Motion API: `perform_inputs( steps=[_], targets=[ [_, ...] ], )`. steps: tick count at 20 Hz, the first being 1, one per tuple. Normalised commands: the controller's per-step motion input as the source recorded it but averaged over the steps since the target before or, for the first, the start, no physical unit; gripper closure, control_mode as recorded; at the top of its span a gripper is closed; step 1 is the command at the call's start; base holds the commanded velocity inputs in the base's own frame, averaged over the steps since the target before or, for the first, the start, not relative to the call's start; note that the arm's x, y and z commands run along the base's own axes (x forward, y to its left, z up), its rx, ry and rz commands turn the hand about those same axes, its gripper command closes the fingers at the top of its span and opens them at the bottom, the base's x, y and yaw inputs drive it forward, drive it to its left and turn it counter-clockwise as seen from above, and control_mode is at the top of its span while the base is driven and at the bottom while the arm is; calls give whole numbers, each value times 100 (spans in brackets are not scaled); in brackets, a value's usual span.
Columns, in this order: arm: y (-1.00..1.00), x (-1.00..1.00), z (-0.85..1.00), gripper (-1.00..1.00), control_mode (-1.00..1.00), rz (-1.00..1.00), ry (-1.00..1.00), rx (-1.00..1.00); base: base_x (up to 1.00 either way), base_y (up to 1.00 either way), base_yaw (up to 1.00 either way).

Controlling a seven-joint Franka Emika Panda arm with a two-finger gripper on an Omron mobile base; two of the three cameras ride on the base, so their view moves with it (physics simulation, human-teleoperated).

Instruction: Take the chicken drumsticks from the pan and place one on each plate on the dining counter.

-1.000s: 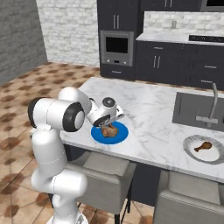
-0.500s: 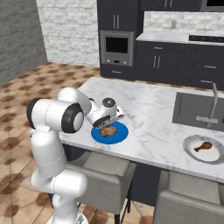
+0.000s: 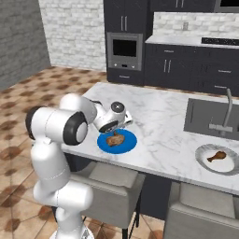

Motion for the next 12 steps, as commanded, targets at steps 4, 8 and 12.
perform_inputs(
  steps=[4, 8, 12],
  targets=[
    [2, -19, 69, -100, -100, -4, 7, 0, 0, 0, 0],
    [-4, -52, 68, -100, -100, -19, 15, 0, 0, 0, 0],
    [-3, -56, 61, -100, -100, -27, 28, 0, 0, 0, 0]
  ],
)
